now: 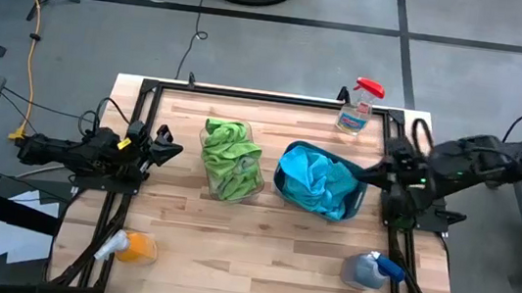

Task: Sort microfiber towel by color & place in baskets
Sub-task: Return to Home Position

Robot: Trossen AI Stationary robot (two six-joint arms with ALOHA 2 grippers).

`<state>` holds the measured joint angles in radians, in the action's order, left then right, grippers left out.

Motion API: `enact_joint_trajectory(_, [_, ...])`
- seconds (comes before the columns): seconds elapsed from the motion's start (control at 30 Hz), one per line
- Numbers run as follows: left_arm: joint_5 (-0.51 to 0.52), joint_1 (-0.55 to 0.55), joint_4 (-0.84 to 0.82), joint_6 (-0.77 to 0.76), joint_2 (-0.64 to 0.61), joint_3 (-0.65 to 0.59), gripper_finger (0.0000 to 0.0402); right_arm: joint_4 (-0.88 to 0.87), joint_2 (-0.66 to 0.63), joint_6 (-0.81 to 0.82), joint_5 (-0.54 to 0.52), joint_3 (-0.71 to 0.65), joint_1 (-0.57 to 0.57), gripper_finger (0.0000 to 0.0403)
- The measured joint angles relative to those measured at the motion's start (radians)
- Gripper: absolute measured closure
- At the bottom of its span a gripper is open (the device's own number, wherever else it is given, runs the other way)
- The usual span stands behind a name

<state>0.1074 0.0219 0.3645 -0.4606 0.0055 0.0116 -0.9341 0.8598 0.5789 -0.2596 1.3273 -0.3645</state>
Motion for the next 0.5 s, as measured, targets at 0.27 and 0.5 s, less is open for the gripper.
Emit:
enact_joint_trajectory(0.27, [0.0, 0.0, 0.0, 0.0, 0.0, 0.0, 0.0402, -0.029, -0.105, -0.052, -0.11, 0.0, -0.158, 0.0403])
enact_joint_trajectory(0.5, [0.0, 0.0, -0.001, 0.0, 0.0, 0.0, 0.0402, -0.026, -0.134, -0.141, -0.134, 0.0, -0.199, 0.0403])
